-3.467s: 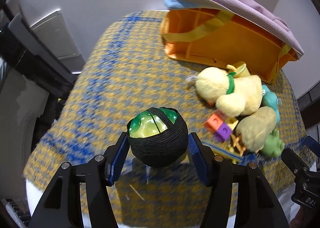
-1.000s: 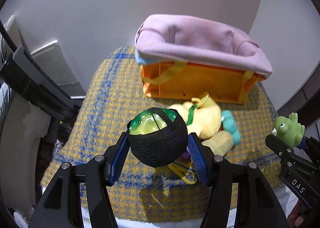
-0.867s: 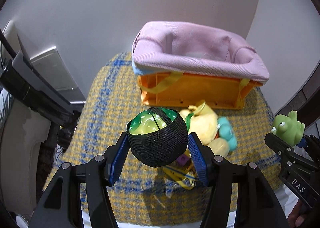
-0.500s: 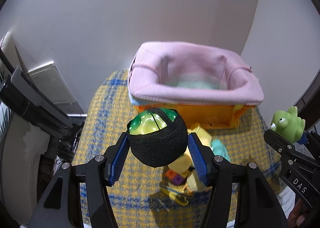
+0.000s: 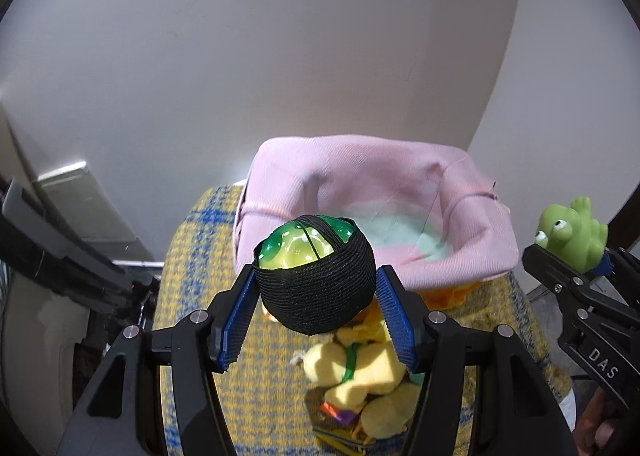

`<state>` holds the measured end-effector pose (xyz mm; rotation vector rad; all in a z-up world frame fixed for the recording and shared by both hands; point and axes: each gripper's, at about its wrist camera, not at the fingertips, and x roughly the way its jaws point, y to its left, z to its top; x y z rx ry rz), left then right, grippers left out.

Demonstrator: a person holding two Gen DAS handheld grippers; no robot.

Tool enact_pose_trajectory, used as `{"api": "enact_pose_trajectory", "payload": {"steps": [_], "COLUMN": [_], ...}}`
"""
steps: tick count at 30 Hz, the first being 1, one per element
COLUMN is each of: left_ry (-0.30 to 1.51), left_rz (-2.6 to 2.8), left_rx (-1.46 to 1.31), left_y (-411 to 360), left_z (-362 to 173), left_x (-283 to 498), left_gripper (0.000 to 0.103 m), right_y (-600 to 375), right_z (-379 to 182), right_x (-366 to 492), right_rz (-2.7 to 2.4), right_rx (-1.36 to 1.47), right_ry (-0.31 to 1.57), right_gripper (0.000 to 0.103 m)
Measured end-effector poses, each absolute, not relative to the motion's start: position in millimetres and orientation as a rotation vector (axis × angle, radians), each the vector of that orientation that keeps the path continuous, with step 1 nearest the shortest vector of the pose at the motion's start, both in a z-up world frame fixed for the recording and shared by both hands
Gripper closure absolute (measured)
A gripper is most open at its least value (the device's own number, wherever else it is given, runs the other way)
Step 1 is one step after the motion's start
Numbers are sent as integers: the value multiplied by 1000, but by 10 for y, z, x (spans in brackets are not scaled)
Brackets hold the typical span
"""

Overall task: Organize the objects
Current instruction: 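Carry the ball and the frog with both grippers over the pink-lined crate, then open both grippers to drop the ball and frog into the crate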

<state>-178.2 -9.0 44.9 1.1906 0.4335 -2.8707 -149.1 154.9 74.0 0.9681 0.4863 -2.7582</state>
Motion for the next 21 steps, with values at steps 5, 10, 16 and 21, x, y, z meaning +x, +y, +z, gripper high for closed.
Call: {"api": "enact_pose_trajectory", "payload": {"steps": [5, 10, 16, 21], "left_ry": [403, 422, 412, 404], "left_rz": [-2886, -2886, -2901, -2901], "left_rx": [1180, 1200, 1199, 1216], "left_y": [-134, -187, -181, -162], "left_z": [499, 486, 506, 496], "left_x": [-1981, -2170, -2360, -2438], "left_gripper": [44, 44, 43, 43], "right_y": [1495, 1465, 1457, 1435], "right_z": [756, 761, 724, 698], "right_x": [-1701, -1912, -2174, -2272], "right_rz": [-2744, -2747, -2731, -2720], "right_rx": [985, 996, 1030, 1036], "right_ry": [480, 480, 472, 484], "right_gripper": [51, 51, 51, 50]}}
